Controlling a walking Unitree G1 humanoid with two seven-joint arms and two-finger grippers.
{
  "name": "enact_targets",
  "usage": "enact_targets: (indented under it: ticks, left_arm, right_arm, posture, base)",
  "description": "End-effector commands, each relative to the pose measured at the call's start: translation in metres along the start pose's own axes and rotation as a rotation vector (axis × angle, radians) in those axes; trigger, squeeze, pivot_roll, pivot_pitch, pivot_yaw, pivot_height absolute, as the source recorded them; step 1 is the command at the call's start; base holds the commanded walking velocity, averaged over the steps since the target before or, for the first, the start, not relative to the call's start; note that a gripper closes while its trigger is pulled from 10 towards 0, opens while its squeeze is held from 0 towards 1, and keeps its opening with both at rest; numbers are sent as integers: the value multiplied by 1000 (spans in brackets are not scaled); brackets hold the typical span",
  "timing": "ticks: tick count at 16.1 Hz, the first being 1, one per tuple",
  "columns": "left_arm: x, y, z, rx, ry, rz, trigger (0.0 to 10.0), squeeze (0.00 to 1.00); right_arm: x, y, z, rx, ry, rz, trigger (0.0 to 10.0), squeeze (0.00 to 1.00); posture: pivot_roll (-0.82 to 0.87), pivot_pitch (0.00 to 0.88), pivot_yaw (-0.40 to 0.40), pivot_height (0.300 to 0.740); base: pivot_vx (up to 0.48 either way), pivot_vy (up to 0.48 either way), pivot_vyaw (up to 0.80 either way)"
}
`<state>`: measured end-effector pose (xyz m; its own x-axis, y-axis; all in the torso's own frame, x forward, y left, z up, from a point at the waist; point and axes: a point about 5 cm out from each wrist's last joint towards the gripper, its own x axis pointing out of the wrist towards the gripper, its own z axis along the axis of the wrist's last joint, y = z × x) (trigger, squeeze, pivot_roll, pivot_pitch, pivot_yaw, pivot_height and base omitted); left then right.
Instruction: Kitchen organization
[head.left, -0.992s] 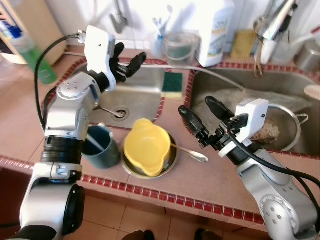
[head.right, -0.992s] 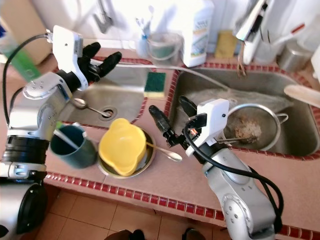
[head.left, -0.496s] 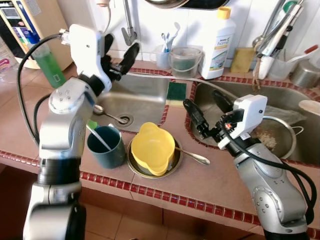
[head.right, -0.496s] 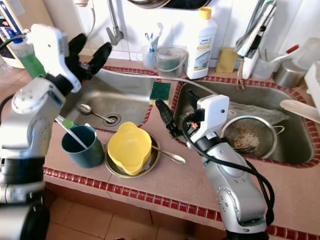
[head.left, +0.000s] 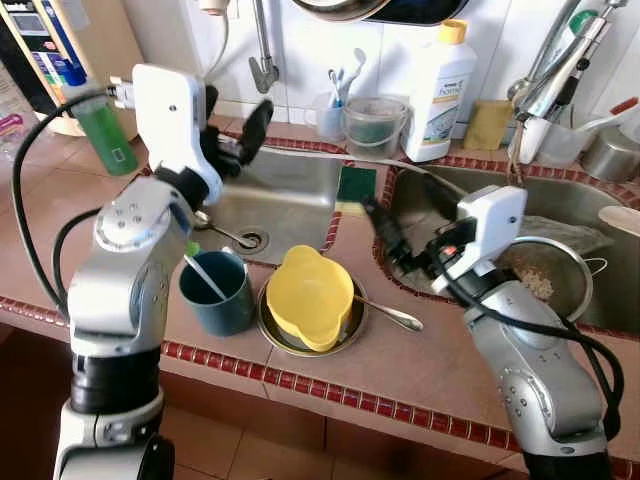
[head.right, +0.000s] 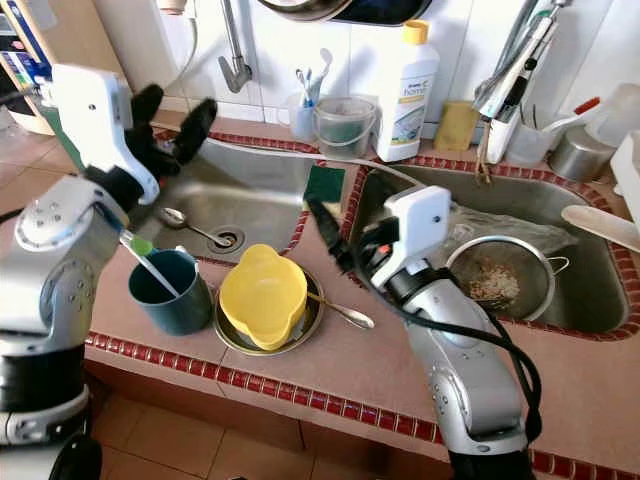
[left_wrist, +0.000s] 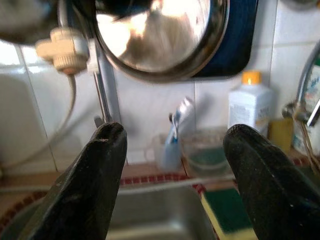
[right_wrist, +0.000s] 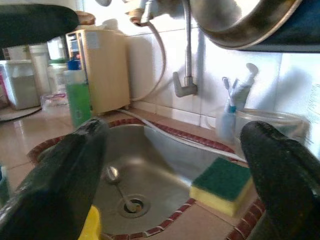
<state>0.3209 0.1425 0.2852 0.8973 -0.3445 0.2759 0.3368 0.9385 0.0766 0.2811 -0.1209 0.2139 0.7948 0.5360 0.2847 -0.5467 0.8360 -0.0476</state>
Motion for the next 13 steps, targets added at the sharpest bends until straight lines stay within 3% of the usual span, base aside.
enact_targets:
  ticks: [1, 6, 13]
  left_arm:
    - [-8, 3, 2, -11, 24, 31, 10000, 0]
    - [-31, 12, -11, -32, 97, 162, 10000, 0]
    - [-54, 8, -23, -85, 213, 198, 10000, 0]
  right_arm:
    - [0, 10, 3, 13, -5, 91, 10000, 0]
    - [-8, 20, -1, 33, 29, 199, 10000, 0]
    - [-19, 36, -10, 84, 101, 314, 10000, 0]
  posture:
    - [-78, 74, 57, 740]
    - [-65, 77, 45, 740]
    - [-37, 83, 23, 740]
  base:
    - [0, 0, 0]
    - [0, 0, 0]
    - [0, 0, 0]
